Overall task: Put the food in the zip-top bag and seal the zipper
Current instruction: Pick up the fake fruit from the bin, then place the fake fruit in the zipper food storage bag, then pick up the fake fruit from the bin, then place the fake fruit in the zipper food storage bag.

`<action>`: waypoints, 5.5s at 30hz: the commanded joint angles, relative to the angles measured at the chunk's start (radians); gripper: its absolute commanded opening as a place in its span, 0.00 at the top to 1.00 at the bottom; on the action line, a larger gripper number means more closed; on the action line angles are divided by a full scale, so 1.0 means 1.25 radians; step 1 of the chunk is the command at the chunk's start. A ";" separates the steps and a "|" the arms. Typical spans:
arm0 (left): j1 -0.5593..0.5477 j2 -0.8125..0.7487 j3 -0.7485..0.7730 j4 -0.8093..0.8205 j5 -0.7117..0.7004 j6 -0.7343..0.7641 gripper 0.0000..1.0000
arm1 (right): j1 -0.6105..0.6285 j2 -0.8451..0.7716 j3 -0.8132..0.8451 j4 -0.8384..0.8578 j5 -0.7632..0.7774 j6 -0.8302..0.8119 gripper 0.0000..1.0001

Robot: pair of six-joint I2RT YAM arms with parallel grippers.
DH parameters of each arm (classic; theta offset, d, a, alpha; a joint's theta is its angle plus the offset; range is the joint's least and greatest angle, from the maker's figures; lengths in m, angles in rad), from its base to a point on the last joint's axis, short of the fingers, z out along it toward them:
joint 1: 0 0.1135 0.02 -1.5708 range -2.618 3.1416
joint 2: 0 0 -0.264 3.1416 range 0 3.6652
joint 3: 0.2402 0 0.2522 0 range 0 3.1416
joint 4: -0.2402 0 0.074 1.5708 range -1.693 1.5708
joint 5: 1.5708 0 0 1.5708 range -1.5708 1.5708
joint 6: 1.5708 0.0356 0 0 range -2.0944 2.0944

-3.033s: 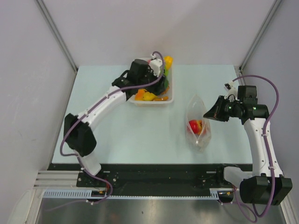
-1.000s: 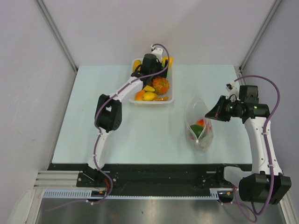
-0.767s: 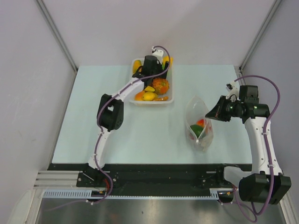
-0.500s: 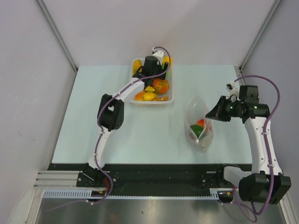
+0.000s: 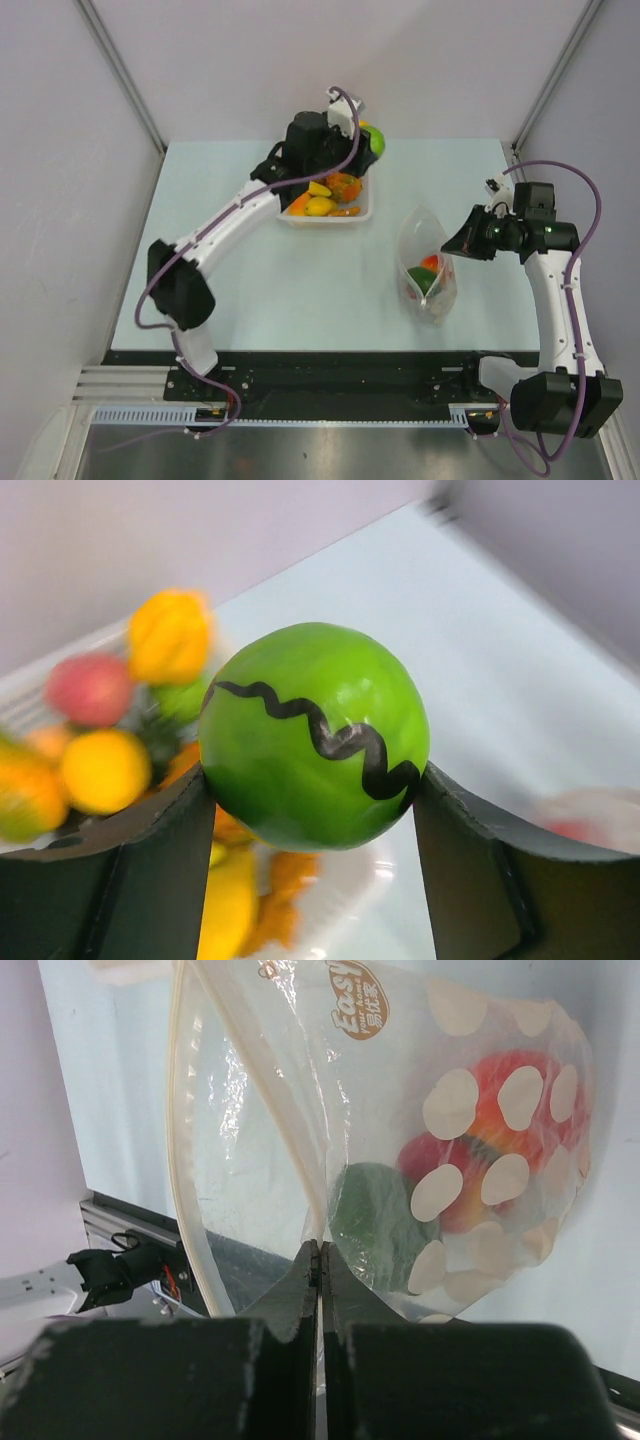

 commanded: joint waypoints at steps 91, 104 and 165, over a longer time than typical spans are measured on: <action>0.168 0.125 0.268 -0.036 -0.014 -0.020 0.53 | -0.067 0.006 0.010 0.014 -0.099 -0.021 1.00; -0.163 -0.183 -0.154 -0.013 0.099 -0.270 0.51 | -0.067 -0.002 0.006 0.020 -0.111 -0.022 1.00; 0.098 0.302 0.247 -0.103 -0.312 0.038 0.04 | -0.138 0.022 -0.011 0.024 -0.195 -0.037 1.00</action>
